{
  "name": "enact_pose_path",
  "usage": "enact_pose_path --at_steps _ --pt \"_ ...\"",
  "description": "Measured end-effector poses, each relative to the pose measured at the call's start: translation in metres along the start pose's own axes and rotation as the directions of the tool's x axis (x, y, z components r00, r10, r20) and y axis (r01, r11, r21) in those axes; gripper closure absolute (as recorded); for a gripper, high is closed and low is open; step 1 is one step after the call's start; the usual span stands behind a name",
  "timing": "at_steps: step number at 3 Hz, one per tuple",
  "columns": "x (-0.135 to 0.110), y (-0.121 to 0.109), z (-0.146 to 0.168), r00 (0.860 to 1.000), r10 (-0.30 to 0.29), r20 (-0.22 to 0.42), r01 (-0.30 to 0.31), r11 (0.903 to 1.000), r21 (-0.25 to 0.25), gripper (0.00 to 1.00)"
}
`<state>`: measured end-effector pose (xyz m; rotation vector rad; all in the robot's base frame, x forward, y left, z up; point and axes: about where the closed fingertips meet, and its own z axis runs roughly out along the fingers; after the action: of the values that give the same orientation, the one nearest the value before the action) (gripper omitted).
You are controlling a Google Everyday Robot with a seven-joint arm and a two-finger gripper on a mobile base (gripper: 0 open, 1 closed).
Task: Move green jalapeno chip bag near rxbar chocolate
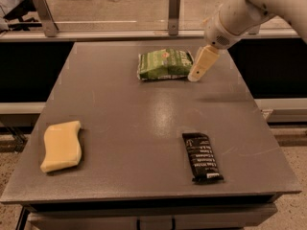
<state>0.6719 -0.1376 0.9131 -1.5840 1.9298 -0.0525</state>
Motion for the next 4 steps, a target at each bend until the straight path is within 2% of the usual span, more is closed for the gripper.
enact_pose_path --at_steps 1,2,3,4 --pt "-0.009 0.0 0.035 0.999 0.022 0.03 -0.022 0.9995 -0.022 0.0" --pt "-0.015 0.001 0.061 0.999 0.039 0.037 -0.038 0.9987 -0.035 0.19" --pt "-0.024 0.004 0.067 0.997 0.027 0.071 -0.024 0.9989 -0.041 0.42" --pt "-0.036 0.01 0.06 0.994 -0.012 0.112 0.018 0.9986 -0.05 0.65"
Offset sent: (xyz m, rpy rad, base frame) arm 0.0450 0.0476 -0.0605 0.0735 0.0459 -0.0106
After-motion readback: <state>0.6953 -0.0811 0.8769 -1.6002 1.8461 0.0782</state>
